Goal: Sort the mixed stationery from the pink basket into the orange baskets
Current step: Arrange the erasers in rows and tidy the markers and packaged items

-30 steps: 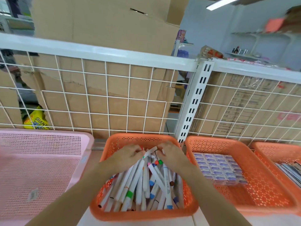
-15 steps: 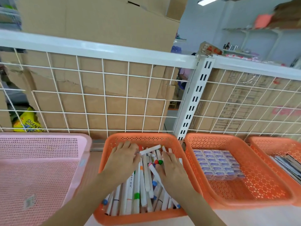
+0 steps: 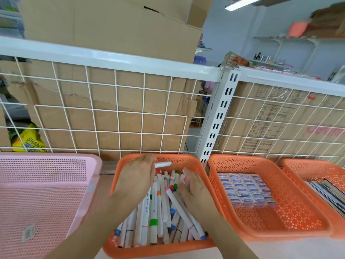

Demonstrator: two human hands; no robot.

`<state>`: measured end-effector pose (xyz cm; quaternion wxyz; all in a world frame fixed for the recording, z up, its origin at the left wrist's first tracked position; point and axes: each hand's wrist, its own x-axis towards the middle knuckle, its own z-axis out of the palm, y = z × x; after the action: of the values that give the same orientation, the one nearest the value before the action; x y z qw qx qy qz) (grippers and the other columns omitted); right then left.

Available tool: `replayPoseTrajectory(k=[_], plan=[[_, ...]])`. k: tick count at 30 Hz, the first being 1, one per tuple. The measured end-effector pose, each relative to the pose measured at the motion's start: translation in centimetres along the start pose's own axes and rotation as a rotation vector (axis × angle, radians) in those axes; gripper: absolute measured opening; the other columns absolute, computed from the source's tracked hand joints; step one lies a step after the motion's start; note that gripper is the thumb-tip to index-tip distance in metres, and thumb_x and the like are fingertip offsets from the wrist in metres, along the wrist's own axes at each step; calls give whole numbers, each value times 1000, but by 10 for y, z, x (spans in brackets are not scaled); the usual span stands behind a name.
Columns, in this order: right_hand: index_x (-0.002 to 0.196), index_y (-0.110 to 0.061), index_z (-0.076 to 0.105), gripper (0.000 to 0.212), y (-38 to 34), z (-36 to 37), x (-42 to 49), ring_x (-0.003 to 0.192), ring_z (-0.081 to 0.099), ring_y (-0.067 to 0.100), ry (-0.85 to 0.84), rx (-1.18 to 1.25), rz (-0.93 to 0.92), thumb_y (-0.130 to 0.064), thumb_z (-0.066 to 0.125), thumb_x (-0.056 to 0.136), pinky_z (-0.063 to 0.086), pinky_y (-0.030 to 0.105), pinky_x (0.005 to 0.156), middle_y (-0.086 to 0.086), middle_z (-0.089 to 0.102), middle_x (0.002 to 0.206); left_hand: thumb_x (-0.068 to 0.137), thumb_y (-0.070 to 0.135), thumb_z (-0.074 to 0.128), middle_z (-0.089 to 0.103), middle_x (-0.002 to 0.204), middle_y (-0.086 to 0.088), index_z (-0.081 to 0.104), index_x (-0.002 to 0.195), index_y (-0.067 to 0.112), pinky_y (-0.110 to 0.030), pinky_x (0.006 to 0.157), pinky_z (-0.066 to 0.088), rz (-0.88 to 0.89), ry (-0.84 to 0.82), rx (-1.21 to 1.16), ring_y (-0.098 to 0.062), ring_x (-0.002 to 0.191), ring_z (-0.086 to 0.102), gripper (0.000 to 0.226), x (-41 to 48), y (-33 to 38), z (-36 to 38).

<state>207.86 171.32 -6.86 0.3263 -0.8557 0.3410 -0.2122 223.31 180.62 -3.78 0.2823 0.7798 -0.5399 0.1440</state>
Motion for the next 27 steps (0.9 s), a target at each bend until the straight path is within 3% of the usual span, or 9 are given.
replayPoseTrajectory(k=[7, 10, 13, 15, 16, 17, 19, 21, 27], plan=[[134, -24, 44, 37, -9, -13, 7, 112, 51, 8, -32, -9, -9, -27, 47, 97, 36, 16, 81, -4, 51, 131, 50, 26, 81, 44, 40, 5, 61, 82, 20, -12, 38, 2, -38, -210, 185, -8, 32, 28, 38, -59, 9, -16], [140, -23, 36, 50, -13, -14, 6, 134, 31, 9, -153, -53, -37, -35, 52, 95, 26, 23, 103, -8, 39, 138, 80, 39, 57, 40, 53, 5, 46, 80, 27, -15, 41, 11, -77, -242, 229, -10, 48, 40, 16, -65, 10, -15], [148, -25, 18, 71, -14, -12, 1, 143, 7, 11, -316, -191, -70, -45, 55, 90, 9, 31, 114, -8, 18, 153, 64, 41, 69, 32, 45, 9, 34, 59, 29, -10, 42, 2, -46, -217, 197, -5, 40, 27, 38, -58, 13, -21], [148, -27, 16, 70, -13, -8, 1, 144, 6, 14, -309, -245, -107, -39, 54, 92, 7, 31, 115, -5, 13, 156, 68, 39, 65, 47, 61, 15, 46, 63, 30, -8, 44, 23, -31, -98, 66, -3, 52, 43, 21, -53, 11, -16], [148, -26, 16, 67, -11, -7, 1, 144, 6, 15, -291, -241, -121, -34, 53, 93, 7, 31, 115, -4, 14, 156, 74, 44, 51, 55, 80, 11, 55, 77, 28, -15, 58, 40, -21, -114, 34, -8, 71, 55, 17, -51, 11, -12], [149, -25, 16, 65, -10, -6, 0, 144, 6, 15, -275, -228, -127, -29, 51, 94, 6, 31, 116, -3, 15, 156, 75, 53, 34, 55, 106, 6, 58, 101, 27, -27, 83, 45, -37, -215, 13, -15, 100, 56, 44, -47, 14, -9], [149, -22, 17, 63, -8, -5, -2, 145, 4, 15, -247, -194, -121, -19, 48, 94, 5, 28, 114, -2, 14, 156, 65, 67, 9, 18, 152, 2, 28, 141, 29, -38, 114, 12, -44, -395, 9, -20, 142, 12, 88, -45, 18, 1], [150, -21, 14, 63, -7, -6, -4, 145, -2, 13, -228, -201, -120, -12, 44, 95, 1, 25, 114, -1, 10, 157, 55, 72, 1, -13, 157, 4, 3, 148, 34, -41, 114, -10, -33, -547, 46, -17, 143, -19, 100, -43, 22, 8], [151, -17, -2, 70, 1, -12, -3, 146, -8, 18, -202, -244, -7, -7, 40, 96, 1, 29, 117, 4, -5, 158, 50, 68, 1, -22, 155, 5, -2, 148, 37, -47, 112, -14, -76, -604, 108, -20, 141, -25, 103, -48, 18, 12]])
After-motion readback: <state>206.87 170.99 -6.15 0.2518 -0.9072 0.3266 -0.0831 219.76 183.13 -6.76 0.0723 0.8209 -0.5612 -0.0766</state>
